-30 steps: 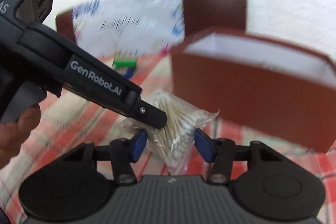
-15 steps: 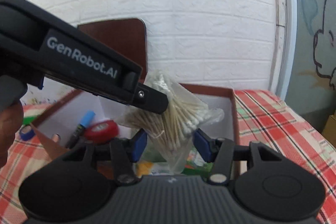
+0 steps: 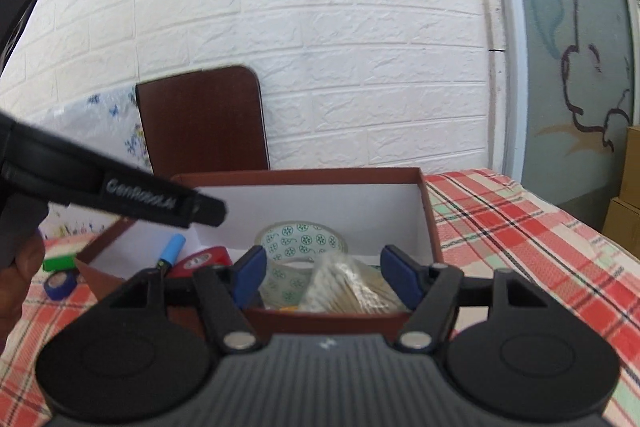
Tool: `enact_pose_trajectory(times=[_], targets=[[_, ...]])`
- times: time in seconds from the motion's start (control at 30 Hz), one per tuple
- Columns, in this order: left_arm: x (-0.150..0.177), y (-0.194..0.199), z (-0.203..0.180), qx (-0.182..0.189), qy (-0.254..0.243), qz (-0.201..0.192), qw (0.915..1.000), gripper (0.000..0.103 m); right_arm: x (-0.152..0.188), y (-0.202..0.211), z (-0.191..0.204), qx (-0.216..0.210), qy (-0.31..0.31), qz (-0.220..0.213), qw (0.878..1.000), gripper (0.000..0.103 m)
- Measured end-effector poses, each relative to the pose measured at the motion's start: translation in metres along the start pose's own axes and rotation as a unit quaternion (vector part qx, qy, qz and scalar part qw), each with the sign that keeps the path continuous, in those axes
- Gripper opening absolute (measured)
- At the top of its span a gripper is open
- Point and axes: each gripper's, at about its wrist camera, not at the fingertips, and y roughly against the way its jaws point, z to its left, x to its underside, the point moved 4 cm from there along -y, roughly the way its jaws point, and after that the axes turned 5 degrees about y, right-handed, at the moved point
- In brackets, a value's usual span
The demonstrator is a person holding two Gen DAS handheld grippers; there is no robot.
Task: Organize objects
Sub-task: 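Withdraw the right gripper and reach toward the green box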
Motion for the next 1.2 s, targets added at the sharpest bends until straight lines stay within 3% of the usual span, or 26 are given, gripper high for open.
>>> enact_pose_trajectory(times=[0.27,0.73,0.93,1.0,1.07,1.2], targets=[[0.034,0.031,0.031,-0.037,0.027,0.014,0.9988,0.045,0.007,0.036,0.01,-0.025,-0.057,0.009,0.998,0.066],[0.083,0.06,0.072,-0.074,0.066,0.032,0.9946,0.051,0.007,0.063,0.061,-0.067,-0.037,0.025,0.997,0.066],[0.106,0.066,0.11,-0.089,0.095,0.03,0.9911,0.052,0.007,0.061,0.093,-0.1,-0.008,0.04,0.994,0.064],[0.125,0.068,0.136,-0.105,0.113,0.033,0.9875,0.052,0.01,0.061,0.111,-0.121,0.01,0.045,0.992,0.063],[0.145,0.067,0.168,-0.147,0.125,0.044,0.9801,0.052,0.015,0.059,0.131,-0.143,0.034,0.052,0.988,0.061],[0.187,0.073,0.237,-0.239,0.154,0.054,0.9572,0.052,0.025,0.045,0.182,-0.192,0.092,0.068,0.975,0.059]])
